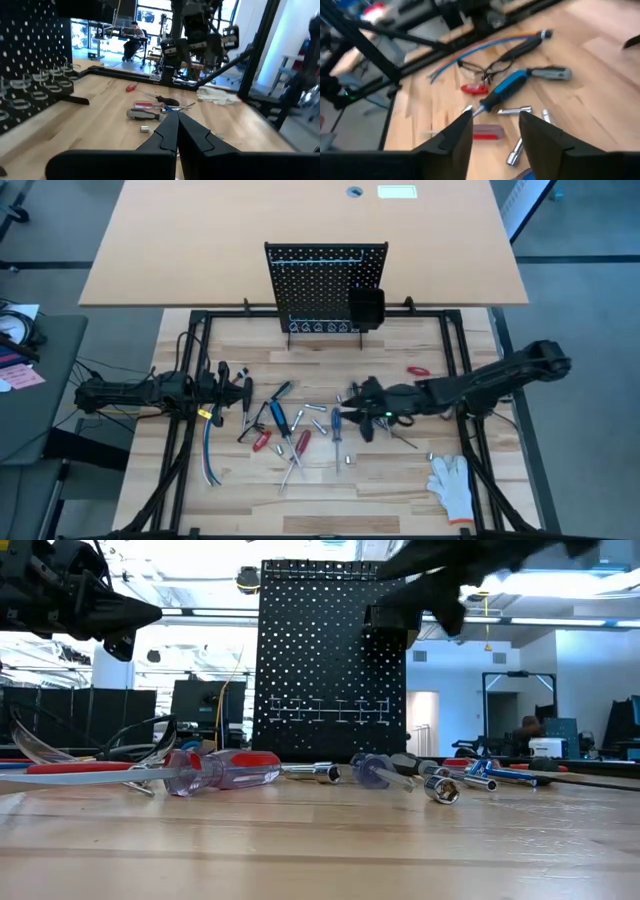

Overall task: Hang tools onto peg board
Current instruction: Hang the blue screwdriver on the pegboard

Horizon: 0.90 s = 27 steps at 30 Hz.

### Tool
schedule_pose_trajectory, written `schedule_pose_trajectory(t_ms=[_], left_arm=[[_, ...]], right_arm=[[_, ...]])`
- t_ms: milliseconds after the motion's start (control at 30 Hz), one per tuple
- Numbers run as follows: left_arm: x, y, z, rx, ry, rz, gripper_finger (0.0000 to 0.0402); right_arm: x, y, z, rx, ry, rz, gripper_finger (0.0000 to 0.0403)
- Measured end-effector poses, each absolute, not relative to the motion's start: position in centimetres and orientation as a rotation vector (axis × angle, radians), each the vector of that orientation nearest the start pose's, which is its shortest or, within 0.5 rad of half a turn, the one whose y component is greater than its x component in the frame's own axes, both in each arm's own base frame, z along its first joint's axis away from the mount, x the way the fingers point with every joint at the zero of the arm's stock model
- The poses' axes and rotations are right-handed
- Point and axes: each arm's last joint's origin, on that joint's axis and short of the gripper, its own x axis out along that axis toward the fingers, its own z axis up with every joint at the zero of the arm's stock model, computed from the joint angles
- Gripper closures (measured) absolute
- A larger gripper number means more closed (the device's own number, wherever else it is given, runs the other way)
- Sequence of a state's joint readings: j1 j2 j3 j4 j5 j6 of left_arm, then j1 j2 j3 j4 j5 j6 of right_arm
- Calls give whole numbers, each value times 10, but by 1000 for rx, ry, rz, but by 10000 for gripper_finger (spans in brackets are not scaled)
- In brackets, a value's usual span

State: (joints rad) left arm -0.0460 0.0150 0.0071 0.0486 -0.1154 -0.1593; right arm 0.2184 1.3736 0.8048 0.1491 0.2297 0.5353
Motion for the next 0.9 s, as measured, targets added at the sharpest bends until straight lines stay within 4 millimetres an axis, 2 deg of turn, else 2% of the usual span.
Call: schedule_pose_trajectory(t_ms=[200, 333, 467, 700, 900], left_arm=[[98, -1, 169, -356, -52, 61, 401], [98, -1, 169, -419, -53, 59, 402], [98, -1, 169, -469, -55, 58, 402], [98, -1, 169, -454, -55, 58, 402], [98, -1, 169, -426, -55, 63, 402]], right_arm=[[351, 42, 256, 518, 456, -16, 194], [397, 39, 250, 489, 513, -10, 188], [432, 38, 245, 456, 600, -16, 190], [475, 30, 223, 413, 640, -62, 193], [495, 12, 193, 437, 709, -65, 185]])
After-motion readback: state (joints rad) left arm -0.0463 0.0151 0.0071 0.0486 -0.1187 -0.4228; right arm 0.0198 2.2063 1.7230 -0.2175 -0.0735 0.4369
